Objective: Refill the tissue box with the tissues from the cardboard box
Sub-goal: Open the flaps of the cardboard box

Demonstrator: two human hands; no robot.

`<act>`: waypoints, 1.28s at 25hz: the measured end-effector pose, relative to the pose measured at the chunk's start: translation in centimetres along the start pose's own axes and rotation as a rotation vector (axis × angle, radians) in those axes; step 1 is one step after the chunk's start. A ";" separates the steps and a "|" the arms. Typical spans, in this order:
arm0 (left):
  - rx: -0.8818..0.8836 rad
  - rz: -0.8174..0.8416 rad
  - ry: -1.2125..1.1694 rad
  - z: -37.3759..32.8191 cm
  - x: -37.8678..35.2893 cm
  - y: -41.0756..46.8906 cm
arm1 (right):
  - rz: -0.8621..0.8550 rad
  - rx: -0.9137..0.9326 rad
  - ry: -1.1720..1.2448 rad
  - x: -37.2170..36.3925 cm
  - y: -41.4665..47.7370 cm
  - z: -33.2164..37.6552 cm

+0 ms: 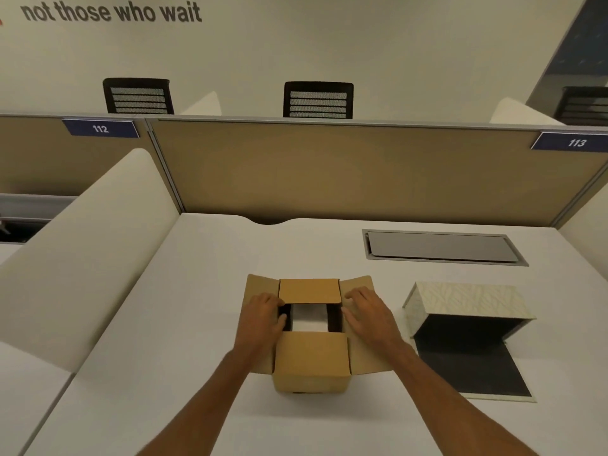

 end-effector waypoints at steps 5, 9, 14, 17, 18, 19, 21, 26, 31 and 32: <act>0.094 0.129 0.088 0.6 -1.2 0.7 | 0.013 0.003 -0.013 -0.9 2.6 1.0; 0.140 0.280 -0.071 0.7 -0.5 0.6 | -0.232 -0.022 0.226 1.2 3.8 1.3; -0.029 0.359 -0.207 -0.4 -0.7 -1.5 | -0.158 -0.115 0.400 0.1 5.8 2.4; -0.063 0.404 -0.184 -0.3 -1.7 -3.0 | 0.097 0.092 0.166 -2.1 5.8 4.4; -0.075 0.415 -0.167 -0.2 -2.0 -3.4 | 0.183 0.180 0.019 -2.9 5.6 4.7; -0.095 0.420 -0.138 -0.3 -2.3 -3.9 | 0.219 0.223 -0.077 -3.3 5.4 4.7; -0.141 0.408 -0.072 -0.4 -2.8 -4.8 | 0.138 0.182 -0.068 -2.5 5.6 4.1; -0.066 0.401 -0.032 0.2 -4.0 -5.9 | -0.206 -0.069 0.227 0.5 7.3 3.5; -0.062 0.407 -0.038 -0.2 -3.9 -5.9 | -0.026 -0.207 0.178 -2.2 10.4 2.9; -0.064 0.402 -0.033 -0.3 -3.9 -5.9 | 0.051 -0.219 0.135 -3.3 10.7 2.9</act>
Point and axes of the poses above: each hand's wrist, its own y-axis towards the middle knuckle, its own x-axis out of the back of the hand, z = x × y, the point moved 8 cm from there along y, towards the middle knuckle, and after that the axes turned 6 degrees about y, right-handed, at the moved point
